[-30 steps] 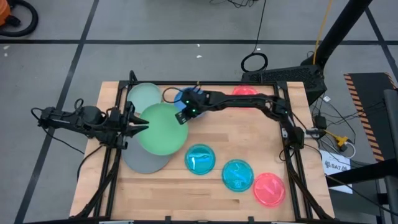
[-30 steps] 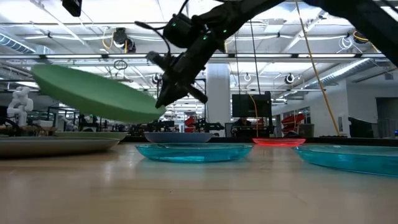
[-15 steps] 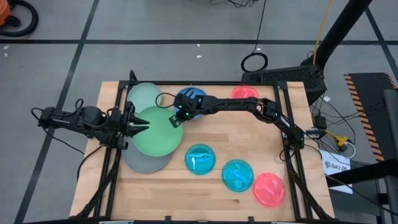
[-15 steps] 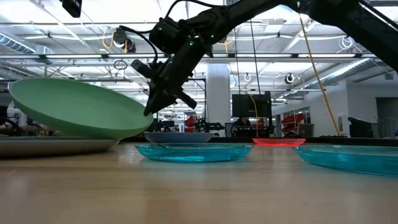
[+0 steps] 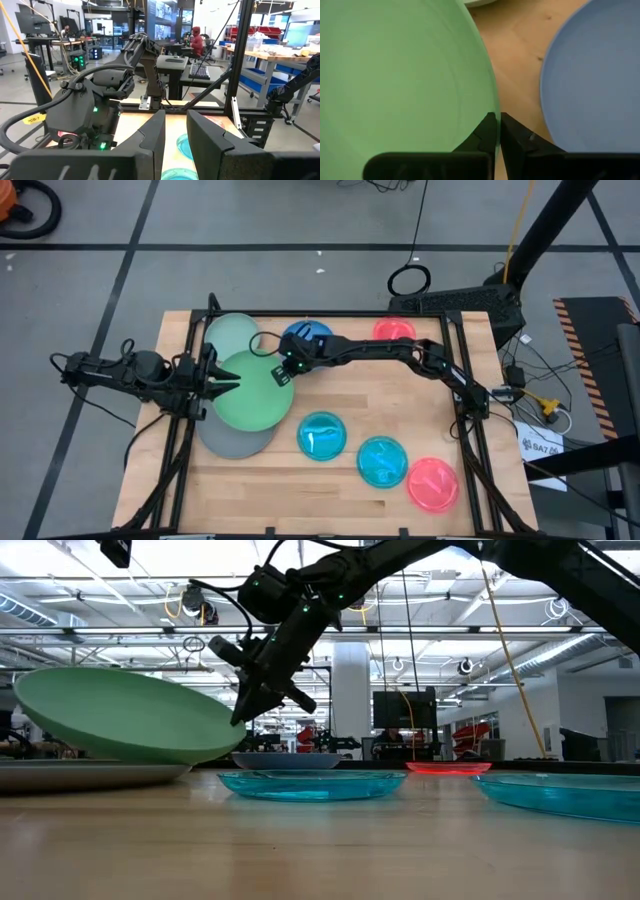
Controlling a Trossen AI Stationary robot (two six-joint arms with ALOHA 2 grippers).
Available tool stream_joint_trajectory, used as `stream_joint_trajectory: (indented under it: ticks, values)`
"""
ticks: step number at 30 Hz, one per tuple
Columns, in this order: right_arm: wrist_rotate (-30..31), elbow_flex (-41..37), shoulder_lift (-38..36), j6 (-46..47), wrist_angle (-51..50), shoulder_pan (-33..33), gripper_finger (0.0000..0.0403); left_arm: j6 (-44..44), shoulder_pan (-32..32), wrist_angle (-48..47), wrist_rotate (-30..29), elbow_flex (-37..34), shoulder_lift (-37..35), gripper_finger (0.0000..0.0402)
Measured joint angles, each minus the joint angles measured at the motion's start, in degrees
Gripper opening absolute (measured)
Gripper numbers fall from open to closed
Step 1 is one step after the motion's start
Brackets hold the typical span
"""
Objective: Stack plastic plates
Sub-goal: Stack green plate on top of the gray plate, then stack the blue plate on top of the green plate
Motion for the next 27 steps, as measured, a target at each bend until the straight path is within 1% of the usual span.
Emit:
stream_joint_trajectory:
  ticks: [10, 19, 23, 27]
  values:
    - [0.02, 0.00, -0.02, 0.11, 0.52, 0.02, 0.0048, 0.00, 0.00, -0.10, -0.02, 0.00, 0.00, 0.0085]
    - [0.00, 0.00, -0.07, -1.01, 3.17, 0.17, 0.0054, -0.26, 0.00, -0.41, -0.07, 0.00, 0.00, 0.0085]
    - [0.03, -0.02, -0.74, -5.39, 2.73, 0.67, 0.0054, -1.20, 0.00, -1.43, -0.09, 0.00, 0.00, 0.0085]
    - [1.23, 0.00, -2.84, -13.36, 0.75, 3.19, 0.0054, -3.09, -0.01, -1.91, -0.29, 0.00, 0.09, 0.0085]
